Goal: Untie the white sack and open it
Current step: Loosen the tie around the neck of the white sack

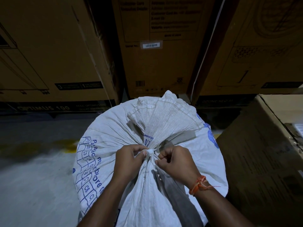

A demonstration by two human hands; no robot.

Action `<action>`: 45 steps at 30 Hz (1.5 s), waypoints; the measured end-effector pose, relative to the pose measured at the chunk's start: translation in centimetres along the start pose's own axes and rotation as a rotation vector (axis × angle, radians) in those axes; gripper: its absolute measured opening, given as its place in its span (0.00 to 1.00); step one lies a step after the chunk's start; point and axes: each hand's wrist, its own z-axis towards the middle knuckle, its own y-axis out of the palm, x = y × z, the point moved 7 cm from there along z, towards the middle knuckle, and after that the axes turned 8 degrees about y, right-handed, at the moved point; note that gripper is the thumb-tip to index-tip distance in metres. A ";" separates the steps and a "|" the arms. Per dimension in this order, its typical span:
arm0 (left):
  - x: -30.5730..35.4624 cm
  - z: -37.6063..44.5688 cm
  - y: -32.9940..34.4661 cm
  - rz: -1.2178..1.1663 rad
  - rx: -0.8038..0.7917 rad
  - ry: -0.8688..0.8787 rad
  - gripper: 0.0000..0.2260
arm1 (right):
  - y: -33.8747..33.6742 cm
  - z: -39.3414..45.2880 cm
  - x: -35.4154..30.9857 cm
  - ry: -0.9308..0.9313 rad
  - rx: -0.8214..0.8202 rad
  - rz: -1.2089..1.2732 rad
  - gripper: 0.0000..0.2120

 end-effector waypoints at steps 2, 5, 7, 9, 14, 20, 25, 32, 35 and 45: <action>0.0 -0.1 0.0 -0.013 0.004 -0.010 0.05 | -0.2 -0.2 0.3 0.014 -0.014 -0.010 0.06; 0.1 -0.1 -0.1 -0.017 0.006 -0.018 0.05 | -0.6 -0.5 0.6 0.024 -0.029 -0.015 0.07; 0.1 -0.1 -0.1 -0.017 0.007 -0.019 0.05 | -1.0 -0.7 0.7 0.014 -0.029 -0.019 0.06; 0.1 -0.2 0.0 -0.020 0.005 -0.019 0.05 | -1.3 -0.8 0.7 -0.007 -0.033 -0.024 0.02; 0.1 -0.1 0.1 -0.011 0.004 -0.014 0.05 | -1.3 -0.5 0.6 -0.039 -0.033 -0.044 0.05; 0.2 0.0 0.1 -0.002 -0.007 -0.003 0.05 | -0.7 -0.2 0.3 -0.054 -0.020 -0.037 0.05; 0.3 -0.1 0.1 -0.002 -0.006 -0.001 0.05 | -0.2 0.1 -0.1 -0.052 -0.013 -0.033 0.07; 0.2 -0.2 -0.2 -0.003 0.005 -0.016 0.05 | 0.0 -0.8 -0.1 -0.011 -0.040 -0.019 0.06; 0.2 -0.1 -0.3 0.002 0.011 -0.026 0.05 | -1.2 -1.4 0.2 -0.027 -0.018 -0.062 0.04; 0.1 0.0 -0.3 0.012 0.016 -0.037 0.05 | -0.9 -0.8 -0.2 -0.019 0.042 -0.074 0.08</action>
